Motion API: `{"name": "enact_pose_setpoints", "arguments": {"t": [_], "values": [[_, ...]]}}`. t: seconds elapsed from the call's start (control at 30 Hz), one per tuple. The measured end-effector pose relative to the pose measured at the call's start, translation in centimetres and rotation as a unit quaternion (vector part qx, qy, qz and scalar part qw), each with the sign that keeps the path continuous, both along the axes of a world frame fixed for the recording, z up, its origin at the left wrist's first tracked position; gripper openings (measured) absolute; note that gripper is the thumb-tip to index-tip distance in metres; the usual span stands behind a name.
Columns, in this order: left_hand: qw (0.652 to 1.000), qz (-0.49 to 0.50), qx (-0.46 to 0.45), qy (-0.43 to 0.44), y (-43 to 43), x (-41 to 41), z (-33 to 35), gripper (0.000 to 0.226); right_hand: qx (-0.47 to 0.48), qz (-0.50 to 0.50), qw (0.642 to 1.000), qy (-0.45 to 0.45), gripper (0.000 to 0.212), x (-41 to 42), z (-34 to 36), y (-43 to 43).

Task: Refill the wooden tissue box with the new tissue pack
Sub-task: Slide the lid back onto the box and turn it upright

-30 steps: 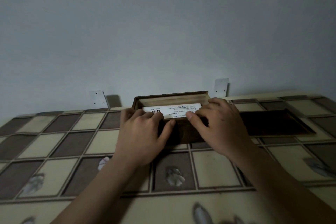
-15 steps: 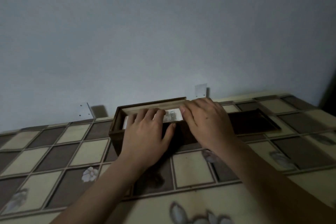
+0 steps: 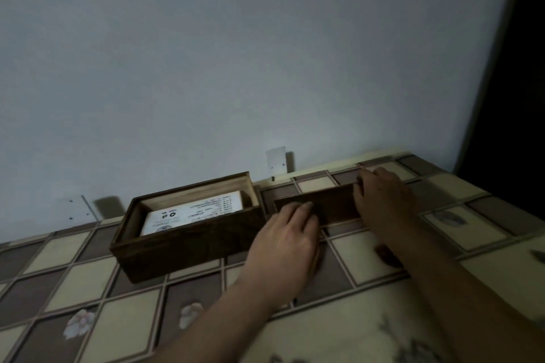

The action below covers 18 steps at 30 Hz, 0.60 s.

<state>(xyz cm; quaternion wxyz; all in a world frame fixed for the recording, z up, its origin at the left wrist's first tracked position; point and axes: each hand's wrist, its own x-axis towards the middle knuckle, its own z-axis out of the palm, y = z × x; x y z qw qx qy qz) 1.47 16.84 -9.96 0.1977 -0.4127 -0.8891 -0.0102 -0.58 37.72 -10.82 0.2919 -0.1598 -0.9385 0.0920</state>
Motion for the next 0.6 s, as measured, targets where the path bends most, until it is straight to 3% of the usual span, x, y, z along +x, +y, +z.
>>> {"name": "enact_pose_setpoints", "arguments": {"t": [0.1,0.33,0.6], "values": [[0.999,0.02,0.001,-0.041,0.8,-0.4,-0.9,0.057,-0.016,-0.028,0.999,-0.012,0.024,-0.1,-0.9,1.1],[0.996,0.051,0.002,-0.073,1.4,-1.4,-2.8,0.051,-0.067,-0.057,0.996,-0.02,0.024,-0.5,-1.7,2.5],[0.995,0.048,0.029,-0.078,0.9,-1.5,-3.2,0.051,-0.117,-0.099,0.984,-0.086,0.045,-1.1,-2.1,3.6]]}}
